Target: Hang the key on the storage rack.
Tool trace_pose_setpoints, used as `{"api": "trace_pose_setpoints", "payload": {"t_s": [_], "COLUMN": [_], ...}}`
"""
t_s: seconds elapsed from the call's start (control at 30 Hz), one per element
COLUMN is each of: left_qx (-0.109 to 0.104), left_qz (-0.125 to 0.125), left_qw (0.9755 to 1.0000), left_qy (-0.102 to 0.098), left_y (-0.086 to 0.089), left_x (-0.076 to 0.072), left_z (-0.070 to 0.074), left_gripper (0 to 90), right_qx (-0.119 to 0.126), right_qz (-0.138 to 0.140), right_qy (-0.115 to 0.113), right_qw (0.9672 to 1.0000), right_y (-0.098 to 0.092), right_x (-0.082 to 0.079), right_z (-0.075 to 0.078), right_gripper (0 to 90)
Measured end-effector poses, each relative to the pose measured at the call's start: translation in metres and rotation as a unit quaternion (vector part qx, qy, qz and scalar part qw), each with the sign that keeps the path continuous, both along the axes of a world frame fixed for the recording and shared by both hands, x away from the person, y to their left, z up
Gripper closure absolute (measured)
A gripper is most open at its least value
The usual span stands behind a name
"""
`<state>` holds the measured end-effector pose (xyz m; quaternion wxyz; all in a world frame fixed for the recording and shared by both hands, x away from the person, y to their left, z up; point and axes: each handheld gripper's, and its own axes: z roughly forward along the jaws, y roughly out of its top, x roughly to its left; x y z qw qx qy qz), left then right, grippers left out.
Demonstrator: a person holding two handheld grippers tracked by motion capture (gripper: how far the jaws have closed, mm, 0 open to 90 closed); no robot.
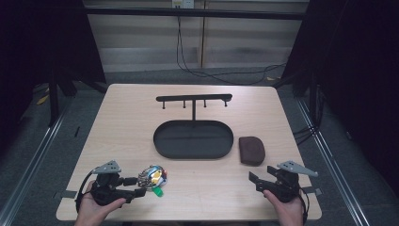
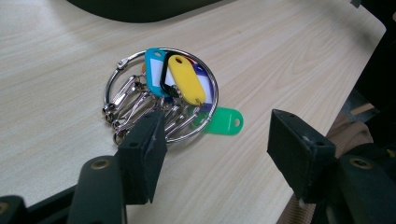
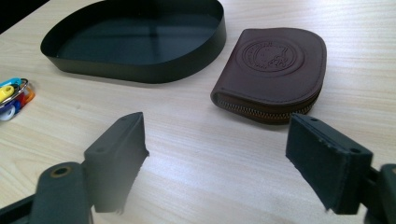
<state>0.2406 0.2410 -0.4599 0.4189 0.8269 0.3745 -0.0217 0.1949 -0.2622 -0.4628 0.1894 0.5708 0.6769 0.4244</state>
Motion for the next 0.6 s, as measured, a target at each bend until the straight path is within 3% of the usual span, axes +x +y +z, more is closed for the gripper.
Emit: {"api": "trace_pose_setpoints", "payload": {"t_s": [0.1, 0.23, 0.33, 0.37, 0.43, 0.6], "left_qx": [-0.003, -0.008, -0.003, -0.001, 0.006, 0.007], "left_qz": [0.002, 0.003, 0.001, -0.015, -0.012, -0.019], "left_qw": [1.0, 0.9999, 0.9999, 0.9999, 0.9999, 0.9998], "left_qy": [0.008, 0.015, 0.013, 0.006, 0.002, 0.0], "left_y": [0.0, 0.001, 0.0, 0.0, 0.0, -0.001], "left_x": [0.001, 0.003, 0.002, 0.001, 0.001, 0.002], "left_z": [0.0, 0.0, 0.002, 0.003, 0.004, 0.01], "left_gripper": [33.9, 30.6, 30.5, 30.6, 35.2, 36.6], "right_qx": [-0.008, 0.005, 0.007, 0.008, 0.012, 0.008], "right_qz": [-0.003, 0.005, 0.005, 0.005, 0.005, 0.005], "right_qy": [0.001, 0.006, 0.007, 0.007, 0.005, 0.006], "right_qw": [1.0, 1.0, 0.9999, 0.9999, 0.9999, 0.9999], "right_y": [0.001, -0.002, -0.002, -0.002, -0.002, -0.001], "right_x": [-0.001, 0.0, -0.001, -0.001, -0.001, -0.002], "right_z": [0.0, -0.001, -0.001, -0.001, -0.001, -0.001], "right_gripper": [19.7, 19.6, 18.5, 18.5, 18.0, 15.4]}}
